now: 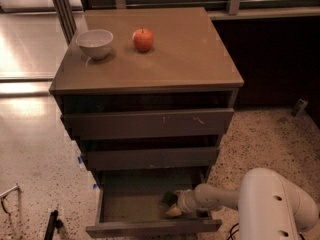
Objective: Pick sponge from bottom drawer and place on counter
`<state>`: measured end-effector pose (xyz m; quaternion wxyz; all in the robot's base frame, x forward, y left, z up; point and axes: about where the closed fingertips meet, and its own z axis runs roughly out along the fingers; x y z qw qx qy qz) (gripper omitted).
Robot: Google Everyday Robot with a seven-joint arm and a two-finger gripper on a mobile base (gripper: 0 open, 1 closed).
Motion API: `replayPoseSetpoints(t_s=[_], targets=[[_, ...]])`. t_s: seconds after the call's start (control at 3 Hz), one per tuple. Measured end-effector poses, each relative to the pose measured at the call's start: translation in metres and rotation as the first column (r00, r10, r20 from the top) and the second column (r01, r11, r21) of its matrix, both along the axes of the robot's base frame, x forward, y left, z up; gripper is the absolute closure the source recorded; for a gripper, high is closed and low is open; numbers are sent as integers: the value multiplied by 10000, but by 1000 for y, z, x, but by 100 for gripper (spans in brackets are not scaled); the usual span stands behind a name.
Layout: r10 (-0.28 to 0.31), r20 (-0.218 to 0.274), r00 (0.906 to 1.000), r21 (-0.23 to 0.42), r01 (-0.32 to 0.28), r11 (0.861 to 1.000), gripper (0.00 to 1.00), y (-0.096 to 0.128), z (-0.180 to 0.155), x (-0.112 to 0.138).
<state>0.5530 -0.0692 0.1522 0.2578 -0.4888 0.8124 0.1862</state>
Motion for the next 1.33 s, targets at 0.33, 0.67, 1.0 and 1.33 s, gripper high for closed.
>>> replayPoseSetpoints(t_s=[0.33, 0.67, 1.0, 1.33], targets=[[-133, -80, 9999, 30, 133, 9999, 33, 0, -16, 11], [-340, -152, 9993, -130, 339, 9993, 35, -4, -34, 24], [-435, -209, 9988, -295, 429, 9986, 58, -9, -44, 29], [-432, -211, 9988, -294, 426, 9987, 81, -9, -44, 29]])
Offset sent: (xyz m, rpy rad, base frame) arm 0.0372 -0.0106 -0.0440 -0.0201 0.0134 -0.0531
